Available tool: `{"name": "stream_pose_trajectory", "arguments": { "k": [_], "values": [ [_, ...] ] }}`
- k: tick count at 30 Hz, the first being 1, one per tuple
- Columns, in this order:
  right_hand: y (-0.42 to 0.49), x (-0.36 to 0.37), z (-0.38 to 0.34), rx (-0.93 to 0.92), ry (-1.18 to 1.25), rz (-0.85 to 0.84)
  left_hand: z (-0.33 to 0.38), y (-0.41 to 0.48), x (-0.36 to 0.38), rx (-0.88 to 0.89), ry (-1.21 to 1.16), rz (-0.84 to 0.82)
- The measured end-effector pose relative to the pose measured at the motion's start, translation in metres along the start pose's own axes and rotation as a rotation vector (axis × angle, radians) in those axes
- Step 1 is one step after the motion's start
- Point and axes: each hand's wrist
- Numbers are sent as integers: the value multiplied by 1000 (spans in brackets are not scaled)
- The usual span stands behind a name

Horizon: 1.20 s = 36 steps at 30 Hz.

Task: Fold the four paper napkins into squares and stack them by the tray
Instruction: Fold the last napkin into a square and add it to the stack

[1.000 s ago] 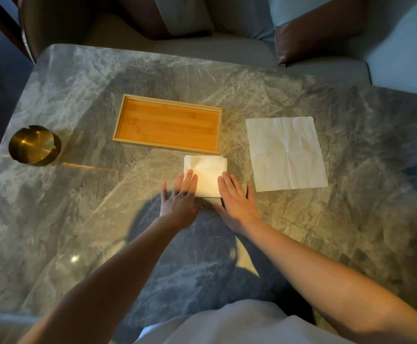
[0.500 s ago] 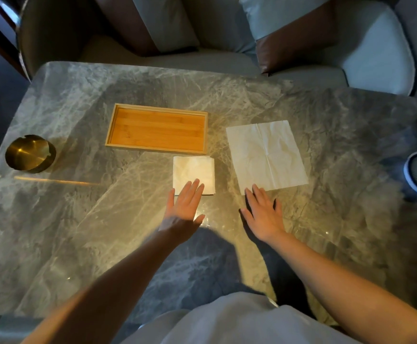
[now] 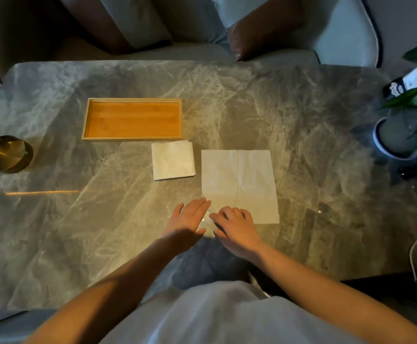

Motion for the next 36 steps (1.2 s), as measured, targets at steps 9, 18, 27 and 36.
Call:
{"name": "stream_pose_trajectory", "arguments": {
  "k": [9, 18, 27, 36],
  "values": [
    [-43, -5, 50, -60, 130, 86, 17, -15, 21, 16, 153, 56],
    [-85, 2, 144, 99, 73, 31, 50, -10, 34, -40, 121, 69],
    [-86, 3, 172, 34, 168, 95, 94, -12, 54, -134, 63, 133],
    [-88, -6, 207, 12, 290, 256, 115, -31, 86, -129, 114, 25]
  ]
}}
Point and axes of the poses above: each hand's wrist, its own y-axis towards the middle knuckle, its own x-axis out of the palm, z = x × y, and after that the axes turned 6 degrees about -y, right-handed
